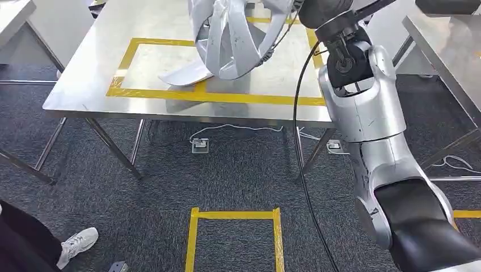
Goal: Take the parts from the cabinet and place them on the table.
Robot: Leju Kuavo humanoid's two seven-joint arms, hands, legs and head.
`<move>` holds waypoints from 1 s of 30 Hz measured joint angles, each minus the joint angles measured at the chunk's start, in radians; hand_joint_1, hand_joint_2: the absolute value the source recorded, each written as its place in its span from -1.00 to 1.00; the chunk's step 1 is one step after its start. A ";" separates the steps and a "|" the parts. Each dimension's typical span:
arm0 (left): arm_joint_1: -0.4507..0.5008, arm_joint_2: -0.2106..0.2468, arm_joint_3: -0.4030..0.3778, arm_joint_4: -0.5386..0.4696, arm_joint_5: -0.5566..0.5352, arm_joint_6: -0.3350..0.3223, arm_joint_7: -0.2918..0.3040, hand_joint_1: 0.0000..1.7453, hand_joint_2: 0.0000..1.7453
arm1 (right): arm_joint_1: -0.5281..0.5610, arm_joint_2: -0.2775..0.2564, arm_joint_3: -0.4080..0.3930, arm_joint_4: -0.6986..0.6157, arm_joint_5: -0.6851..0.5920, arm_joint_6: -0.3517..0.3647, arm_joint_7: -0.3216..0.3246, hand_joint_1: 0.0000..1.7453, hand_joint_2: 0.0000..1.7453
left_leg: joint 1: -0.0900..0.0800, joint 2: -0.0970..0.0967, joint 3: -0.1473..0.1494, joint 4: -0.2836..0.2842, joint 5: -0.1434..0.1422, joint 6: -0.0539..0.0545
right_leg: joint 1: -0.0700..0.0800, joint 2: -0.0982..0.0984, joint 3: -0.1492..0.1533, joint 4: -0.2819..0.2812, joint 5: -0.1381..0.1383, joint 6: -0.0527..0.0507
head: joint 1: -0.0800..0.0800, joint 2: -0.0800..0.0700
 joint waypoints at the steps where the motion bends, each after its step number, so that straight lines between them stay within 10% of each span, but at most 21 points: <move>1: 0.000 0.000 0.000 0.001 0.000 -0.001 -0.001 -1.00 1.00 | 0.000 0.000 0.000 0.002 0.006 0.000 -0.003 1.00 1.00 | 0.000 0.000 0.000 0.000 0.000 0.000 | 0.000 0.000 0.000 0.000 0.000 0.000 | 0.000 0.000; 30: -0.001 -0.001 0.000 0.018 -0.029 -0.022 -0.022 -1.00 1.00 | 0.055 0.047 0.019 0.035 -0.561 0.252 0.254 1.00 1.00 | 0.000 0.007 0.001 0.000 0.000 0.000 | 0.000 0.002 0.000 0.000 -0.001 0.000 | -0.001 0.000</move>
